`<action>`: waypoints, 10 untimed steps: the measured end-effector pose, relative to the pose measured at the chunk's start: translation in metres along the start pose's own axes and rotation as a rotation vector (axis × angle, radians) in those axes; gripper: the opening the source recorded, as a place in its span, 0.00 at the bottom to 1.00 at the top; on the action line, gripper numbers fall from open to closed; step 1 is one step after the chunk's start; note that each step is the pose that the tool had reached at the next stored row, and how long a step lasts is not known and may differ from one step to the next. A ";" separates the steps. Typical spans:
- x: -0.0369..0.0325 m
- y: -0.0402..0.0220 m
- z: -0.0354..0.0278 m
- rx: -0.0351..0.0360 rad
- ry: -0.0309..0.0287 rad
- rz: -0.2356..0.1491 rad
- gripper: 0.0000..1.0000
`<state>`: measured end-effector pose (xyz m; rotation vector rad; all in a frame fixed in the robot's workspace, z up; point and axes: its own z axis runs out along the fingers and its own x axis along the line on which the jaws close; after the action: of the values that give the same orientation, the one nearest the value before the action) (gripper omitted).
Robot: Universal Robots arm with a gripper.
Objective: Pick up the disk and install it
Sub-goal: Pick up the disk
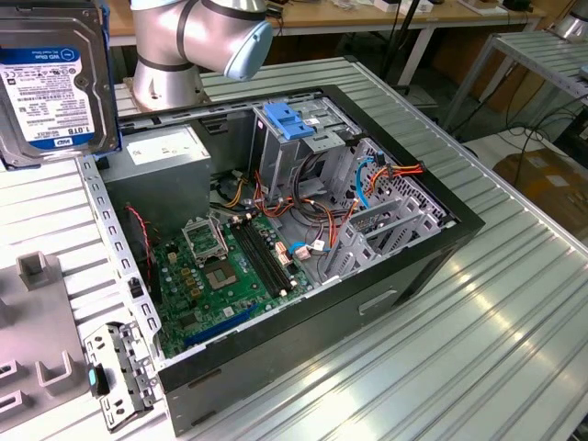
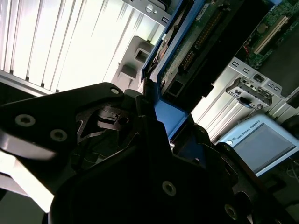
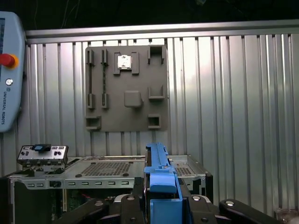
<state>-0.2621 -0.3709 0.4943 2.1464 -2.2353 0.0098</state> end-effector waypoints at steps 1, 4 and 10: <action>-0.0001 -0.0015 0.0000 0.0001 0.0004 0.000 0.37; -0.0003 -0.0087 -0.0002 0.0002 0.0025 0.000 0.37; -0.0010 -0.0255 -0.0005 0.0003 0.0080 0.000 0.37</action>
<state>-0.2367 -0.3709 0.4942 2.1424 -2.2314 0.0187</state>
